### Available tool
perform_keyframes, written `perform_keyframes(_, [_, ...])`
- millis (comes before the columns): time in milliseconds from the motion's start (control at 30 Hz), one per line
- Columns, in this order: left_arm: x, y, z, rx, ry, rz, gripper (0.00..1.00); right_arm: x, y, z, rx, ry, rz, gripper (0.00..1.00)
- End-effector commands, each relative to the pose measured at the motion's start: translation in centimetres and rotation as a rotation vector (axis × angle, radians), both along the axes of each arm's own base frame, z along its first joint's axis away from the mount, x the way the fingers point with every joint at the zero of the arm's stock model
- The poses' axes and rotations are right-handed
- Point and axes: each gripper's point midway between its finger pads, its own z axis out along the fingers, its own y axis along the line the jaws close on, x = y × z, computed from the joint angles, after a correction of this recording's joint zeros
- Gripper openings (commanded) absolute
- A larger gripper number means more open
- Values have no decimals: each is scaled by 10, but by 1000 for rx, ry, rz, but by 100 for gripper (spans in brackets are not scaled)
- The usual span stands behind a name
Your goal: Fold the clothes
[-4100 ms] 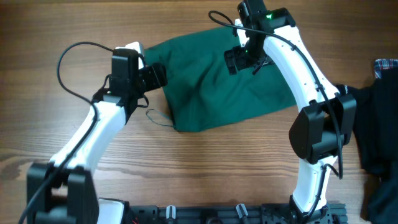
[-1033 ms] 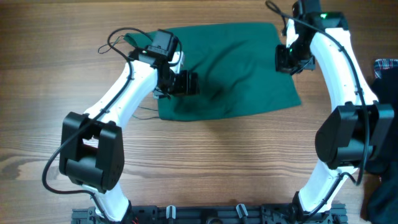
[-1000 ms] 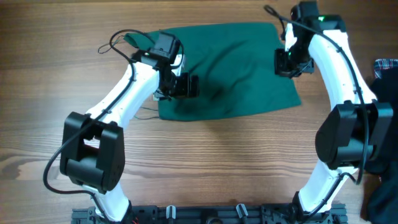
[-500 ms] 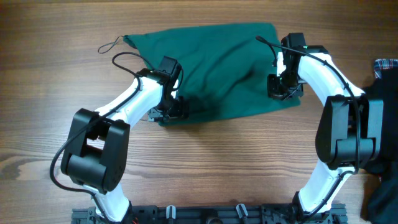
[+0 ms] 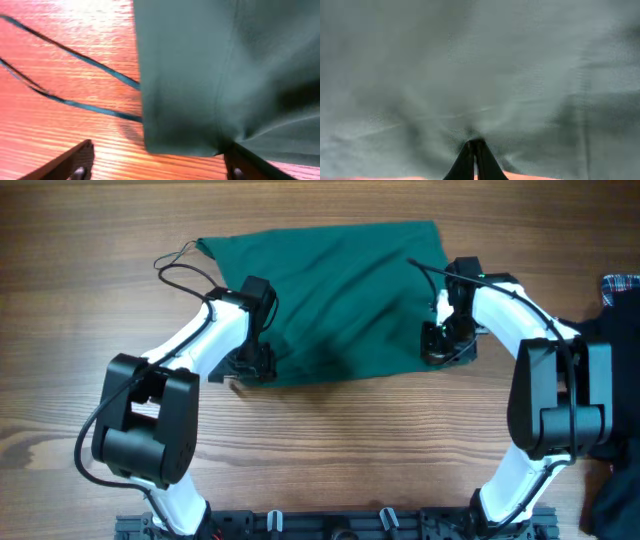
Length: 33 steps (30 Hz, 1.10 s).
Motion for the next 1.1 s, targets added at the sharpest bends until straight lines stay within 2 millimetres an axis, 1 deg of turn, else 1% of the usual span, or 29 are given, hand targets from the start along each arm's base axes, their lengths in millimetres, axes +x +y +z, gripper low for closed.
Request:
perform_keyframes(0, [17,6,30,-1,-93,16,87,-30,31,-9,69,103,50,4])
perform_keyframes(33, [20,5,42,-12,-131,17,87,-34,33,-9,54,118,57,4])
perform_keyframes(100, [27,2,73,-51,-242,27,88,-46,43,-10,9,147,101,4])
perform_keyframes(133, [31,-2,87,-82,-298,45,88,-48,45,-9,-21,140,125,5])
perform_keyframes(167, [36,-14,99,-163,-343,43,86,-45,44,-4,-49,120,126,4])
perform_keyframes(200, [40,-25,106,-230,-367,38,86,-39,46,3,-48,91,129,4])
perform_keyframes(233, [43,-34,108,-280,-377,32,85,-34,47,10,-44,62,130,4])
perform_keyframes(267, [46,-41,108,-315,-386,28,85,-24,45,21,-56,11,129,4])
perform_keyframes(300, [50,-43,105,-317,-389,27,84,-15,40,33,-83,-46,130,9])
perform_keyframes(367, [51,-43,84,-301,-338,32,84,4,33,52,-128,-149,130,29])
perform_keyframes(400, [50,-44,75,-299,-308,33,85,8,32,55,-135,-173,141,40])
perform_keyframes(433, [48,-46,59,-295,-261,35,86,14,31,56,-143,-204,165,47])
perform_keyframes(467, [46,-46,48,-286,-228,39,86,18,31,56,-141,-219,175,50])
perform_keyframes(500, [44,-46,35,-276,-192,43,86,22,29,56,-143,-233,167,50])
perform_keyframes(533, [40,-48,16,-277,-138,49,86,29,26,56,-154,-256,156,49])
perform_keyframes(600, [33,-55,-11,-304,-55,60,87,42,14,58,-178,-302,120,41])
perform_keyframes(633, [32,-57,-17,-310,-37,64,87,45,10,58,-179,-307,108,38])
perform_keyframes(667, [30,-57,-22,-308,-23,66,87,48,3,57,-181,-315,93,32])
perform_keyframes(733, [30,-56,-23,-307,-20,66,87,52,-8,55,-187,-323,92,18])
perform_keyframes(767, [28,-56,-23,-304,-14,67,87,54,-15,53,-190,-321,88,14])
perform_keyframes(800, [25,-52,-24,-286,-6,68,87,56,-21,50,-193,-318,74,11])
perform_keyframes(867, [15,-34,-31,-190,13,65,88,57,-28,43,-203,-319,57,10])
perform_keyframes(967, [-3,1,-44,-21,34,50,89,58,-37,36,-211,-308,38,10])
perform_keyframes(1067, [-12,29,-48,77,46,64,89,56,-47,31,-250,-287,30,11])
